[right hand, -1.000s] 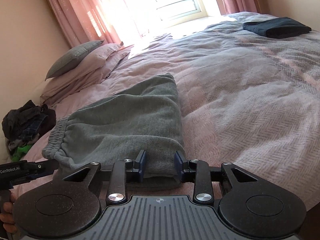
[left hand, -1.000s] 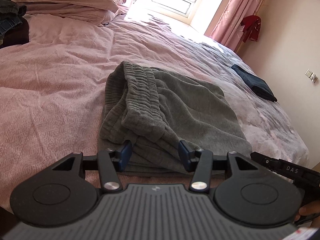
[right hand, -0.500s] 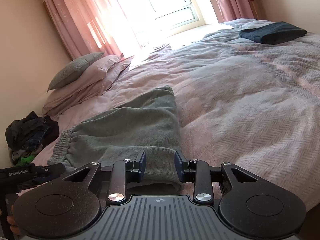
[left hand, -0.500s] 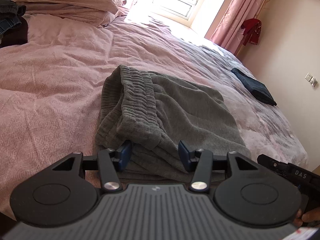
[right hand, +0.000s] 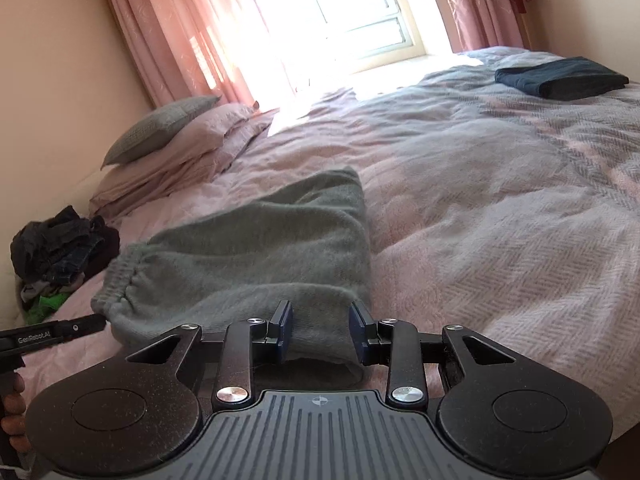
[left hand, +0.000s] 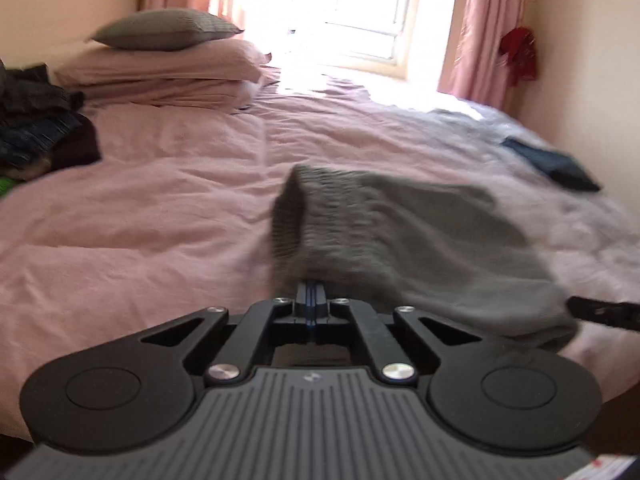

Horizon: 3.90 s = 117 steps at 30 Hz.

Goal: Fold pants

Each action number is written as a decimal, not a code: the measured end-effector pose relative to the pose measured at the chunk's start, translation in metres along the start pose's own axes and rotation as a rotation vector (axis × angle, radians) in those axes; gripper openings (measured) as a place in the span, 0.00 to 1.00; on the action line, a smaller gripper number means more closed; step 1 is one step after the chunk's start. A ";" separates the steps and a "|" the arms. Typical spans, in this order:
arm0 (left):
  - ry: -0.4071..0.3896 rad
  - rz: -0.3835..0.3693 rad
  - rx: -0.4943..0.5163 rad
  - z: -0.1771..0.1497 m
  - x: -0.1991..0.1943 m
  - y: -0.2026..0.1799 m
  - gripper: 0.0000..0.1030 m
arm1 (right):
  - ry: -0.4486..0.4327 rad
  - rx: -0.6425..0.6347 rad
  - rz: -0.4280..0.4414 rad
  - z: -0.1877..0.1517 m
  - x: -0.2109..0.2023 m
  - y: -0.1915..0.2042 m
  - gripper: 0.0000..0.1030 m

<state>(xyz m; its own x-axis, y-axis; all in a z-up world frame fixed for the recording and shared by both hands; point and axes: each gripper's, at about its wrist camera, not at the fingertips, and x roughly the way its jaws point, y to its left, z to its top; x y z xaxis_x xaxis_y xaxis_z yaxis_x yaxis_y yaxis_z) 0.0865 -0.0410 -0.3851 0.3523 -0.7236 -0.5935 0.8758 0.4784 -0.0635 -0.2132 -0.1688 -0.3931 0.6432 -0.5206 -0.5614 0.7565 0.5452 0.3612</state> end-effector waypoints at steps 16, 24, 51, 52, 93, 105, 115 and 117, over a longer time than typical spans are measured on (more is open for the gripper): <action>0.021 -0.208 -0.174 0.042 -0.007 0.036 0.30 | -0.006 -0.104 -0.052 -0.013 -0.004 0.018 0.29; 0.212 -0.300 -0.203 0.076 0.080 0.031 0.22 | 0.076 -0.183 0.018 0.027 0.032 0.005 0.29; 0.627 -0.561 0.499 0.254 0.174 -0.048 0.27 | 0.070 1.032 -0.560 0.051 -0.078 0.027 0.29; 0.638 -0.603 0.549 0.254 0.183 -0.058 0.27 | 0.052 1.092 -0.580 0.038 -0.078 0.038 0.29; 0.785 -0.958 0.722 0.221 0.301 -0.189 0.26 | -0.243 1.301 -0.639 -0.010 -0.007 0.047 0.35; 0.884 -0.974 0.678 0.203 0.297 -0.127 0.06 | -0.278 1.291 -0.576 -0.015 0.013 0.100 0.03; 0.591 -0.851 0.968 0.213 0.251 -0.123 0.23 | 0.008 1.003 -0.880 0.033 0.031 0.137 0.29; 0.534 -0.875 0.996 0.218 0.230 -0.119 0.22 | -0.041 0.929 -0.897 0.047 0.028 0.149 0.30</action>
<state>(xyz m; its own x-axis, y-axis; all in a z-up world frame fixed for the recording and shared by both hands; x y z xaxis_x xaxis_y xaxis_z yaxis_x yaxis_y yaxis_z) 0.1352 -0.3732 -0.3395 -0.3811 -0.2209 -0.8978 0.6839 -0.7208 -0.1130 -0.0772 -0.1332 -0.3202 -0.1387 -0.4935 -0.8586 0.7109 -0.6532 0.2606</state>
